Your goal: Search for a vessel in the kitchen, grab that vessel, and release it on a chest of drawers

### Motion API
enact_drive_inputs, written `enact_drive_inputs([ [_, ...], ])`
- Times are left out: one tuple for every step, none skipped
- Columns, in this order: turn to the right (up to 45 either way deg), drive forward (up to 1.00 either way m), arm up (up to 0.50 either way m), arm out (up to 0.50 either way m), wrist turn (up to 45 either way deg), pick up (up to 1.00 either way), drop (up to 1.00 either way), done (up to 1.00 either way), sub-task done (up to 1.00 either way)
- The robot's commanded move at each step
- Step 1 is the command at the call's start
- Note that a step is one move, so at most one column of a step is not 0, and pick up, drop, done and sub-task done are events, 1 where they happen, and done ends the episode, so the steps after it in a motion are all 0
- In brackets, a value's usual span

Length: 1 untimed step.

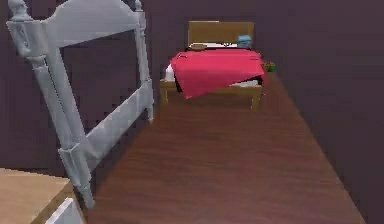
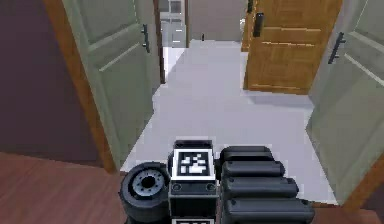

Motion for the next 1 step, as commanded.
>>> enact_drive_inputs([
  [-45.0,0.00,0.00,0.00,0.0,0.00,0.00,0.00,0.00],
])
